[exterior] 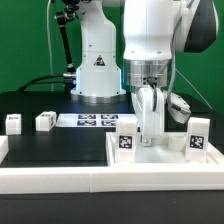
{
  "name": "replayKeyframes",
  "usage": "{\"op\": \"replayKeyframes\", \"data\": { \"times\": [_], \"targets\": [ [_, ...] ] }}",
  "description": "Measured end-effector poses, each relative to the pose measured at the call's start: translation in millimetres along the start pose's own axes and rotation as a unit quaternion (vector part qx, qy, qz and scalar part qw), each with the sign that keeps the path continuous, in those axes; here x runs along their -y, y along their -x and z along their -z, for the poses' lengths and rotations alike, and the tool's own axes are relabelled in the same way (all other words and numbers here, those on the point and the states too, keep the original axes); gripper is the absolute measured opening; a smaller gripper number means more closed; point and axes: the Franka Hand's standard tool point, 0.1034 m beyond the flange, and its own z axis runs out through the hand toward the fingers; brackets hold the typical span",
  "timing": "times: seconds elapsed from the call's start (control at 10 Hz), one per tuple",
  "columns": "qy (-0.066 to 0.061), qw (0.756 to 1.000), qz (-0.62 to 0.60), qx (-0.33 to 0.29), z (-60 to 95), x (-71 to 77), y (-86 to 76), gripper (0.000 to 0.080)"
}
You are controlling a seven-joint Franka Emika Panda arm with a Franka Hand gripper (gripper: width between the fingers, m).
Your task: Assemble square table
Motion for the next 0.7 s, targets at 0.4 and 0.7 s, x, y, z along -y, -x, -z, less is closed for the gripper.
{"op": "replayKeyframes", "data": {
  "times": [0.4, 0.7],
  "targets": [
    [0.0, 0.996, 0.09, -0.002, 2.2, -6.6, -38.1, 0.0057],
    [0.003, 0.99, 0.14, -0.009, 2.7, -10.0, -66.5, 0.0057]
  ]
}}
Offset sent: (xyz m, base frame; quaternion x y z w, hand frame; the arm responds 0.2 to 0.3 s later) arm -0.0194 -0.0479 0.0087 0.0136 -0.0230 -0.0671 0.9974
